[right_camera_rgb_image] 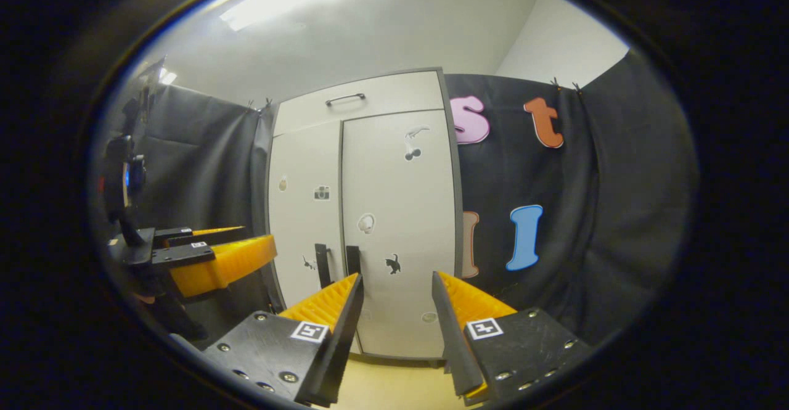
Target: Grab one shoe with the right hand and put it into the shoe cabinet, grab the other shoe with the left hand and put it into the shoe cabinet; then close the right door with the right hand and the left door with the left hand.
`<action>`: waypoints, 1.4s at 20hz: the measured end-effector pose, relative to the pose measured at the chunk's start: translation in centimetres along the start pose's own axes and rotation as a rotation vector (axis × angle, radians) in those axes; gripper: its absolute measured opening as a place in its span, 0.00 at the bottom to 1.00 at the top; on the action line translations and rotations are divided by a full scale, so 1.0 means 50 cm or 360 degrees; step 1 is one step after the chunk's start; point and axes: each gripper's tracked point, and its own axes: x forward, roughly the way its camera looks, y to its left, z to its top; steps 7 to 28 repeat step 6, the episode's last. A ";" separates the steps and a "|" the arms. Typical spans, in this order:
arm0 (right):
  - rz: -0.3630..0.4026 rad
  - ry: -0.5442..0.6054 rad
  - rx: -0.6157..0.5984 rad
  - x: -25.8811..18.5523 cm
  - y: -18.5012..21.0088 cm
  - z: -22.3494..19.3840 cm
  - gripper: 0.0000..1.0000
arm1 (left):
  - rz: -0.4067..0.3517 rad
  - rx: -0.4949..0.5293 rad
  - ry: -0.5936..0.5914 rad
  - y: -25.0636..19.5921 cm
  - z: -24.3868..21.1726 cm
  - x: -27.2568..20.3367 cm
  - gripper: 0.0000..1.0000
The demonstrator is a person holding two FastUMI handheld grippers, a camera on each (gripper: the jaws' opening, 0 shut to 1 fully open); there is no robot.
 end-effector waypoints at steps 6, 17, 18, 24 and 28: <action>0.0019 0.0006 -0.0009 -0.007 -0.021 -0.003 0.66 | 0.0036 -0.0028 0.0030 -0.014 -0.012 -0.003 0.85; 0.0019 0.0006 -0.0009 -0.007 -0.021 -0.003 0.66 | 0.0036 -0.0028 0.0030 -0.014 -0.012 -0.003 0.85; 0.0019 0.0006 -0.0009 -0.007 -0.021 -0.003 0.66 | 0.0036 -0.0028 0.0030 -0.014 -0.012 -0.003 0.85; 0.0019 0.0006 -0.0009 -0.007 -0.021 -0.003 0.66 | 0.0036 -0.0028 0.0030 -0.014 -0.012 -0.003 0.85; 0.0019 0.0006 -0.0009 -0.007 -0.021 -0.003 0.66 | 0.0036 -0.0028 0.0030 -0.014 -0.012 -0.003 0.85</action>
